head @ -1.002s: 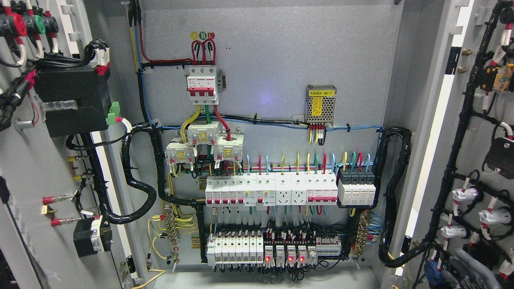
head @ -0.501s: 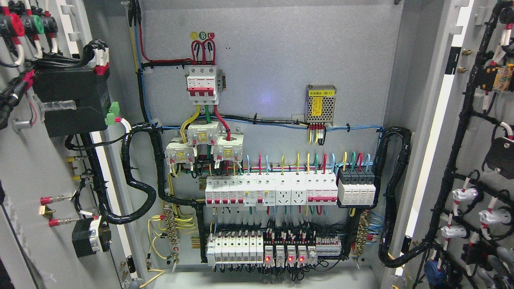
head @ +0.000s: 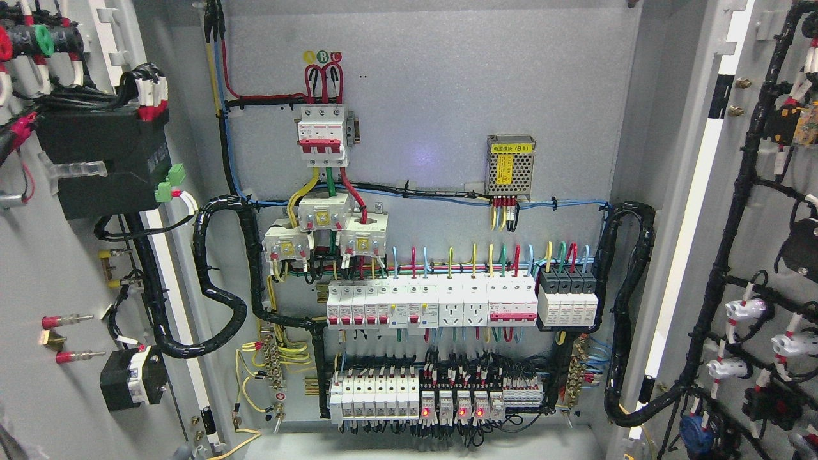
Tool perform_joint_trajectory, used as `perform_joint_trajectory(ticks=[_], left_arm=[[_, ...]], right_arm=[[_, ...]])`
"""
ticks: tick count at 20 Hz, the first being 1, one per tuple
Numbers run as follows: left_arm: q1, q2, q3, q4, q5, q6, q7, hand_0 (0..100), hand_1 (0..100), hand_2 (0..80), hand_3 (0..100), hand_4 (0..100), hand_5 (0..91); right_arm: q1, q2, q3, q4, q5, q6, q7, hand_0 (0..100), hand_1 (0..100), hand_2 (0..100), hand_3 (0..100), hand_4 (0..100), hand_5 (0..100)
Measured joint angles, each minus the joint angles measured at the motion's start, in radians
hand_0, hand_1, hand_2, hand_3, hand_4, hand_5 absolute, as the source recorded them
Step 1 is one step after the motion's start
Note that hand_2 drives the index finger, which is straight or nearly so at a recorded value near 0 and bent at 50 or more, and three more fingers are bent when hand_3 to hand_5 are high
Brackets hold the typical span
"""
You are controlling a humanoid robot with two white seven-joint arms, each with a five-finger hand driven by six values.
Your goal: Open door with both hands
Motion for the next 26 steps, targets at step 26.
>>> perform_joint_trajectory(ticks=[26], left_arm=[[0.038, 0.177, 0.286, 0.011, 0.313, 0.006, -0.001, 0, 0, 0.0, 0, 0, 0.0]], right_arm=[[0.053, 0.020, -0.104, 0.023, -0.013, -0.002, -0.009, 19, 0, 0, 0, 0, 0]])
